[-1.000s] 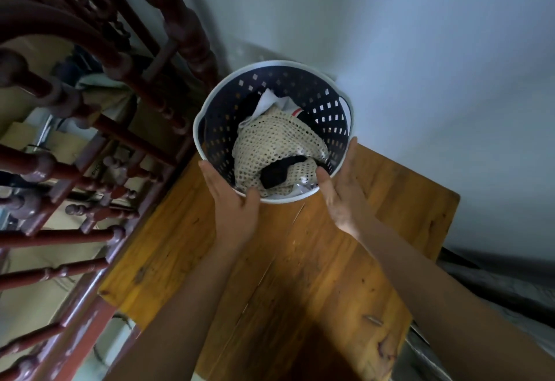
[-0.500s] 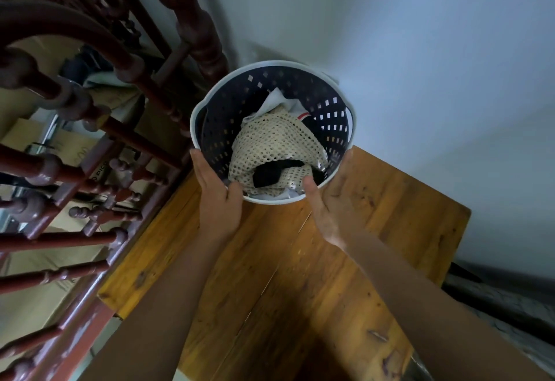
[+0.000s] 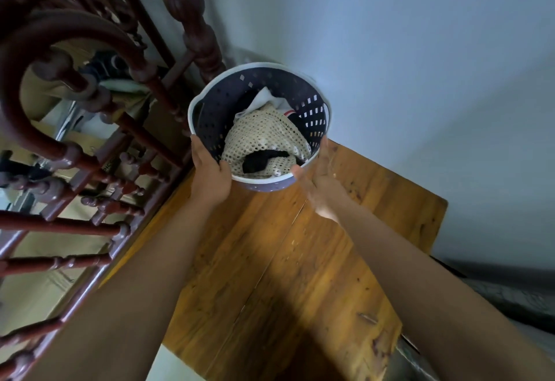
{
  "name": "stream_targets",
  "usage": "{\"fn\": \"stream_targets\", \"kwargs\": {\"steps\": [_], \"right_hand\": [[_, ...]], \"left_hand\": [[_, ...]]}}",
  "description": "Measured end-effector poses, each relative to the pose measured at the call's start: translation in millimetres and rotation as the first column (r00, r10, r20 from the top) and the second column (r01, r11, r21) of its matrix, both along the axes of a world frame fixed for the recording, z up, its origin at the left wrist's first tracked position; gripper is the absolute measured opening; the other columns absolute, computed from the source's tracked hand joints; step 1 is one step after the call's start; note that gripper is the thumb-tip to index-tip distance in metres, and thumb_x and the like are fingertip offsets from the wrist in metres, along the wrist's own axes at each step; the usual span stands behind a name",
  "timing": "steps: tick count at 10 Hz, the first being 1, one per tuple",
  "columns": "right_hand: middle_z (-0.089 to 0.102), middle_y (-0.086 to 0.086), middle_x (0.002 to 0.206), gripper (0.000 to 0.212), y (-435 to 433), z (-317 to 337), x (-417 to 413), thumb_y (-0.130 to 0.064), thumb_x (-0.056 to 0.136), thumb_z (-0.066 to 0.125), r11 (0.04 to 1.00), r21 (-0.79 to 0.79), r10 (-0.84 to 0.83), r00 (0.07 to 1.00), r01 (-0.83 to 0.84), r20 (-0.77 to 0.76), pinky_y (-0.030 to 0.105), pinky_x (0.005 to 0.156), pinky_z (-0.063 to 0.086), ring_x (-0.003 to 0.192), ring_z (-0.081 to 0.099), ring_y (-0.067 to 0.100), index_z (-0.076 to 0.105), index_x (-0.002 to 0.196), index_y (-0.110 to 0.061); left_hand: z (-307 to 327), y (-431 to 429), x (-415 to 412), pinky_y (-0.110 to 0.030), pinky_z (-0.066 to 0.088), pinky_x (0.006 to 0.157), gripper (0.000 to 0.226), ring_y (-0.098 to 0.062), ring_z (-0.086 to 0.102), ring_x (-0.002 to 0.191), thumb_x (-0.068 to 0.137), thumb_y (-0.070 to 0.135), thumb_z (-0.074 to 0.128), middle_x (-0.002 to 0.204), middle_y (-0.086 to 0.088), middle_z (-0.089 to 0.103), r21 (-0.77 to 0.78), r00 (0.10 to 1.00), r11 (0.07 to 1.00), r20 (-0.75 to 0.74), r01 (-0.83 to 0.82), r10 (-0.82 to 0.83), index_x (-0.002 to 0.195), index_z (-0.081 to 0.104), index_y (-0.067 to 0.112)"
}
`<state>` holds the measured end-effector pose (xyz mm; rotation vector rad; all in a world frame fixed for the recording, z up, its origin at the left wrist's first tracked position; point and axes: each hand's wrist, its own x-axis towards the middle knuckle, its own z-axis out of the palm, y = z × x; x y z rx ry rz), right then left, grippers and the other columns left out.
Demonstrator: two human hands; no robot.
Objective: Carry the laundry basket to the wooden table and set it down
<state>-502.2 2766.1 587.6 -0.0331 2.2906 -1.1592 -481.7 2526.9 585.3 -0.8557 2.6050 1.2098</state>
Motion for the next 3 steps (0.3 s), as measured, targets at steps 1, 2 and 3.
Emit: {"fn": "stream_targets", "kwargs": {"steps": [1,2,3], "right_hand": [[0.026,0.007,0.184,0.084,3,17,8,-0.045,0.116,0.043,0.998,-0.060,-0.032,0.999,0.030,-0.033,0.037,0.097,0.054,0.146,0.060,0.043,-0.016,0.175,-0.035],[0.038,0.005,0.179,0.071,13,36,27,-0.052,0.115,0.039,1.000,-0.010,0.013,1.000,-0.013,-0.023,0.027,0.093,0.056,0.143,0.062,0.046,0.010,0.177,-0.032],[0.043,0.002,0.177,0.067,29,55,57,-0.057,0.114,0.036,0.998,0.025,0.055,0.990,-0.052,-0.129,0.052,0.124,0.046,0.157,0.049,0.032,0.026,0.174,-0.030]], "left_hand": [[18,9,9,-0.043,0.027,0.124,0.084,-0.034,0.023,0.158,0.106,0.030,0.049,0.176,-0.013,0.009,0.109,0.999,0.993,0.022,-0.048,0.046,0.168,-0.005,0.014],[42,26,32,-0.041,0.027,0.122,0.071,-0.031,0.027,0.157,0.107,0.032,0.048,0.172,-0.011,0.026,0.171,0.997,0.983,0.029,-0.070,0.066,0.167,0.016,0.010],[71,42,64,-0.036,0.029,0.119,0.063,-0.026,0.034,0.154,0.108,0.029,0.047,0.168,-0.007,0.035,0.215,0.997,0.977,-0.074,-0.017,0.034,0.165,0.026,0.012]]}}
